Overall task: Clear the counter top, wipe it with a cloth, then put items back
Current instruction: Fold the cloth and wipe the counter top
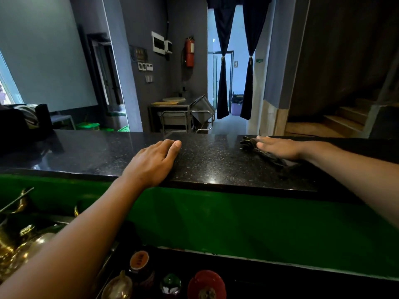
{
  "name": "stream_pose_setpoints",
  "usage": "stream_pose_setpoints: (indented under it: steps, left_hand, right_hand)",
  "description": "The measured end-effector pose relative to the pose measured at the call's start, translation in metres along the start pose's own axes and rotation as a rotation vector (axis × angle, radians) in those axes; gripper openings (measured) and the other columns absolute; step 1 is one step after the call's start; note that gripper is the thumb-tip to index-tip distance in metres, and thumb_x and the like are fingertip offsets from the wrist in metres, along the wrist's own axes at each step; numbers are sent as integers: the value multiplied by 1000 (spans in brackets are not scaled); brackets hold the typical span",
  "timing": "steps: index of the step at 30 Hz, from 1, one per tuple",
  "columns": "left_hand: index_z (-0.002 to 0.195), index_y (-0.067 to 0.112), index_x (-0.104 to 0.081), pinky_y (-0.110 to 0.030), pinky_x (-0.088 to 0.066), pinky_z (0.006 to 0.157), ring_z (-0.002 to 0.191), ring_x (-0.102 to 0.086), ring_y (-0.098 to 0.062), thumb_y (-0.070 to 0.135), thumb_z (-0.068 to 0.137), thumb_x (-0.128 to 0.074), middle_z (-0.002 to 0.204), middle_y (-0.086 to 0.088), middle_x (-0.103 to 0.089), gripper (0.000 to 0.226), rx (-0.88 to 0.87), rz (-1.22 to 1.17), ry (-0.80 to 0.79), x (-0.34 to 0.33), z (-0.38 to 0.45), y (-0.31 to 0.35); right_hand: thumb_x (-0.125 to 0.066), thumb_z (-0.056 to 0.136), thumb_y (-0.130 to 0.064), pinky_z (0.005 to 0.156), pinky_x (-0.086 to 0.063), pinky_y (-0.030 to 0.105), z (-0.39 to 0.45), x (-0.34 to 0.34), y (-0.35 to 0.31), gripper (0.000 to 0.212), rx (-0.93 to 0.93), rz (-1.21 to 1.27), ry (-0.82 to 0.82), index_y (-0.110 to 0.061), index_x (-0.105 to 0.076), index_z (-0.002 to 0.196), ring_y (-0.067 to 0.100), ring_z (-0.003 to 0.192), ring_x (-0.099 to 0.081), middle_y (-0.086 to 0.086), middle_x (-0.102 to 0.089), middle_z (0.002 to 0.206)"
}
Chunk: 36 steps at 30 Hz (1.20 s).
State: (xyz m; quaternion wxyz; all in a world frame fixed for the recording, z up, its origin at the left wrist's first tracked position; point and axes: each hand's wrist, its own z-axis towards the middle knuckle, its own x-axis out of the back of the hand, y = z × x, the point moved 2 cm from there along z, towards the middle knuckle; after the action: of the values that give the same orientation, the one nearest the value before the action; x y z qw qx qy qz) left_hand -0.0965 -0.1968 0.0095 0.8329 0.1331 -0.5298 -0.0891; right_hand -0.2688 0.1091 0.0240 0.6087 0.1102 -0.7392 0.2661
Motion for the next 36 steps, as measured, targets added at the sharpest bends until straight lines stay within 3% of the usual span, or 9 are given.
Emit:
stream_pose_setpoints:
  steps: [4, 8, 12, 16, 18, 22, 28, 33, 36]
  left_hand:
    - [132, 25, -50, -42, -39, 102, 122, -53, -25, 56, 100, -17, 131, -4, -58, 55, 12, -6, -18, 2, 0, 0]
    - [129, 24, -51, -44, -40, 101, 119, -54, -25, 55, 100, -16, 128, -5, -59, 55, 15, -55, -22, 4, 0, -4]
    - [131, 23, -50, -44, -39, 103, 121, -53, -23, 55, 100, -16, 131, -5, -58, 57, 30, -107, -27, 4, 1, -5]
    - [132, 22, -51, -45, -40, 102, 119, -54, -23, 55, 100, -17, 129, -5, -59, 57, 34, -100, -14, 4, 1, -4]
    - [130, 23, -51, -46, -41, 101, 117, -55, -25, 59, 98, -15, 127, -5, -59, 59, 31, -81, -22, 3, 2, -4]
    - [131, 25, -50, -47, -40, 102, 120, -54, -26, 64, 95, -14, 130, -5, -59, 64, 46, -75, -37, 2, 4, -5]
    - [134, 22, -50, -45, -39, 105, 125, -51, -26, 63, 94, -14, 135, -6, -56, 68, 47, -52, -46, 2, 1, -7]
    - [131, 22, -52, -44, -40, 102, 121, -53, -25, 64, 93, -13, 132, -6, -58, 68, 14, -25, -23, 1, 1, -5]
    - [129, 24, -52, -44, -40, 100, 119, -54, -25, 63, 94, -14, 130, -5, -58, 65, -3, -7, -5, -1, 3, -3]
  right_hand:
    - [-20, 102, -52, 118, 2, 47, 21, -17, -68, 60, 89, -20, 24, -27, -8, 155, 19, 149, -1, 0, 1, 163]
    - [-24, 102, -49, 115, 0, 32, -16, -44, -138, 57, 425, -74, -52, -33, -8, 154, 9, 146, 0, -10, 1, 161]
    - [-27, 98, -54, 116, 2, 25, -78, -46, -101, 56, 604, 66, -103, -40, -17, 151, -5, 144, -2, -21, -7, 159]
    - [-17, 77, -87, 122, -1, 32, -96, -26, -27, 67, 392, 70, 0, -60, -15, 138, -11, 143, 0, -33, -6, 152]
    - [-11, 74, -88, 122, -1, 38, -95, -20, -3, 53, 252, 24, -6, -74, -12, 125, -6, 144, 3, -32, 0, 153]
    - [-11, 81, -76, 120, -3, 46, -93, -29, -21, 58, 191, -90, 57, -65, -8, 137, 2, 146, 6, -16, -2, 160]
    - [-17, 87, -67, 119, 2, 35, -125, -36, -37, 60, 369, -67, 22, -55, -10, 145, -3, 145, 8, -20, -1, 159]
    - [-11, 77, -86, 119, 2, 46, -130, -7, 61, 50, 17, -9, 38, -73, -11, 126, 0, 142, 8, -18, -1, 159]
    - [-13, 83, -80, 118, -1, 53, -116, 6, 89, 64, -210, -53, 76, -57, -11, 143, 15, 148, 3, -7, -3, 162]
